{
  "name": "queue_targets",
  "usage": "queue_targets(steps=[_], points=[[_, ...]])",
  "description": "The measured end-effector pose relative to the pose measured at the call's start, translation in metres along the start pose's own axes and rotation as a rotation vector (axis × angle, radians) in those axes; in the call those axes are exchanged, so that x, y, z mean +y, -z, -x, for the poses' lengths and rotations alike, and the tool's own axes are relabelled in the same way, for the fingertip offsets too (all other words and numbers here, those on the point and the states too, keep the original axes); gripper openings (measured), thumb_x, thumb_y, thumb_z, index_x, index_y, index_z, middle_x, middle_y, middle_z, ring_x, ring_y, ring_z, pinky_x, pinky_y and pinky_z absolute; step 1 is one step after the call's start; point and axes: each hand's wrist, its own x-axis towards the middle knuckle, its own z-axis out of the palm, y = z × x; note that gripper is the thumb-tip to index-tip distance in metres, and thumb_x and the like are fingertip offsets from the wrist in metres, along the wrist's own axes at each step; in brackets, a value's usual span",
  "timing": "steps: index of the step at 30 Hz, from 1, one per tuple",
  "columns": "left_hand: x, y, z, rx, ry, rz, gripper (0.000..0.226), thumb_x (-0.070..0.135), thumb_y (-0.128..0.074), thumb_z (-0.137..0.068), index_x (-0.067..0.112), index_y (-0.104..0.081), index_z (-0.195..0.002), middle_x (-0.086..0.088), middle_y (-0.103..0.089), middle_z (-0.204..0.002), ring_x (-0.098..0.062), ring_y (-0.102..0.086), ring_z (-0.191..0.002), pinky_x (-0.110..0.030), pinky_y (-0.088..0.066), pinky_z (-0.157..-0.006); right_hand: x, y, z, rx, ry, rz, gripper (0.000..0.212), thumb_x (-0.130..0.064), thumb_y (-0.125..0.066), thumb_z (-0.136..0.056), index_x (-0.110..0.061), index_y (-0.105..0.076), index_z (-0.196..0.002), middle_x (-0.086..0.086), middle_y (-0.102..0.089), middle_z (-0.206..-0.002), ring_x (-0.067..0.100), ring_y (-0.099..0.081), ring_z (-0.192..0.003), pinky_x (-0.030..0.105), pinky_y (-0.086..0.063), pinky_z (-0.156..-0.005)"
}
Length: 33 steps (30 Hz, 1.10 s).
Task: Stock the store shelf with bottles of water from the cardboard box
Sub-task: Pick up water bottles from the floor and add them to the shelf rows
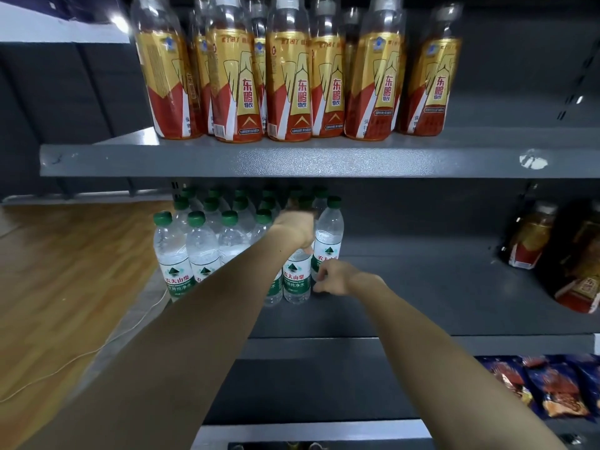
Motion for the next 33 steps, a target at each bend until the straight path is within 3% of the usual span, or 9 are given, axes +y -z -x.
queue_targets(steps=[6,11,15,17,20,23,27,31,33], points=[[0.001,-0.013,0.009,0.126,-0.018,0.098,0.047,0.012,-0.071,-0.087,0.015,-0.057,-0.132,-0.012,-0.064,-0.121,-0.028,-0.062,-0.109,-0.036,-0.050,-0.095,0.002,-0.002,0.013,0.004,0.018,-0.007,0.019,-0.027,-0.069,-0.087,-0.016,-0.061,-0.100,0.001,-0.057,-0.102,0.019,-0.053,-0.091,0.026,-0.040,-0.075],[0.008,-0.026,0.030,0.244,0.040,0.283,0.065,-0.008,-0.057,-0.087,0.021,-0.045,-0.143,-0.017,-0.034,-0.132,-0.031,-0.043,-0.118,-0.036,-0.046,-0.100,0.005,-0.001,0.028,0.012,0.051,0.010,0.028,-0.026,-0.069,-0.087,-0.010,-0.064,-0.109,0.002,-0.056,-0.103,0.019,-0.053,-0.094,0.025,-0.042,-0.078],[0.009,-0.037,0.053,0.253,0.041,0.302,0.074,-0.011,-0.053,-0.084,0.025,-0.038,-0.147,-0.014,-0.026,-0.136,-0.029,-0.040,-0.120,-0.037,-0.052,-0.091,0.009,-0.006,0.035,0.010,0.069,-0.040,0.024,-0.024,-0.069,-0.086,-0.010,-0.065,-0.105,0.001,-0.058,-0.100,0.019,-0.055,-0.093,0.026,-0.042,-0.078],[0.007,-0.043,0.064,0.251,0.042,0.310,0.071,-0.009,-0.055,-0.084,0.026,-0.039,-0.144,-0.012,-0.027,-0.132,-0.028,-0.047,-0.110,-0.035,-0.052,-0.078,0.008,-0.012,0.038,0.010,0.076,-0.043,0.014,-0.023,-0.069,-0.085,-0.015,-0.065,-0.096,0.000,-0.060,-0.100,0.017,-0.056,-0.093,0.025,-0.041,-0.077],[0.002,-0.047,0.078,0.259,0.028,0.299,0.043,0.001,-0.056,-0.088,0.018,-0.046,-0.126,-0.011,-0.033,-0.128,-0.025,-0.051,-0.091,-0.034,-0.045,-0.069,0.005,-0.020,0.044,0.006,0.076,-0.047,0.005,-0.021,-0.069,-0.085,-0.020,-0.066,-0.089,-0.001,-0.063,-0.099,0.017,-0.058,-0.095,0.025,-0.042,-0.080],[-0.005,-0.049,0.089,0.225,0.008,0.227,0.024,0.011,-0.054,-0.090,0.015,-0.051,-0.113,-0.010,-0.046,-0.127,-0.027,-0.055,-0.094,-0.038,-0.047,-0.073,0.000,-0.023,0.052,0.018,0.039,-0.070,0.006,-0.022,-0.069,-0.084,-0.020,-0.066,-0.088,-0.005,-0.061,-0.093,0.017,-0.059,-0.094,0.026,-0.044,-0.081],[-0.013,-0.056,0.104,0.159,-0.014,0.150,0.011,0.019,-0.051,-0.090,0.017,-0.053,-0.101,-0.007,-0.062,-0.108,-0.029,-0.060,-0.095,-0.039,-0.051,-0.080,-0.002,-0.027,0.069,0.078,-0.023,-0.066,0.005,-0.023,-0.067,-0.083,-0.019,-0.068,-0.087,0.000,-0.067,-0.097,0.019,-0.060,-0.092,0.024,-0.045,-0.080],[-0.012,-0.078,0.122,0.017,-0.115,0.078,0.017,0.026,-0.053,-0.092,0.016,-0.059,-0.104,-0.009,-0.063,-0.110,-0.031,-0.061,-0.101,-0.043,-0.052,-0.088,0.006,-0.045,0.099,0.062,-0.142,-0.047,0.017,-0.033,-0.065,-0.077,-0.019,-0.070,-0.087,0.004,-0.068,-0.095,0.022,-0.061,-0.086,0.023,-0.042,-0.072],[-0.010,-0.094,0.131,-0.023,-0.159,0.078,0.019,0.026,-0.053,-0.091,0.016,-0.060,-0.106,-0.009,-0.063,-0.114,-0.031,-0.061,-0.103,-0.040,-0.051,-0.087,0.011,-0.055,0.117,0.079,-0.189,-0.043,0.011,-0.028,-0.065,-0.081,-0.017,-0.066,-0.079,0.006,-0.064,-0.086,0.022,-0.058,-0.079,0.024,-0.040,-0.067]])
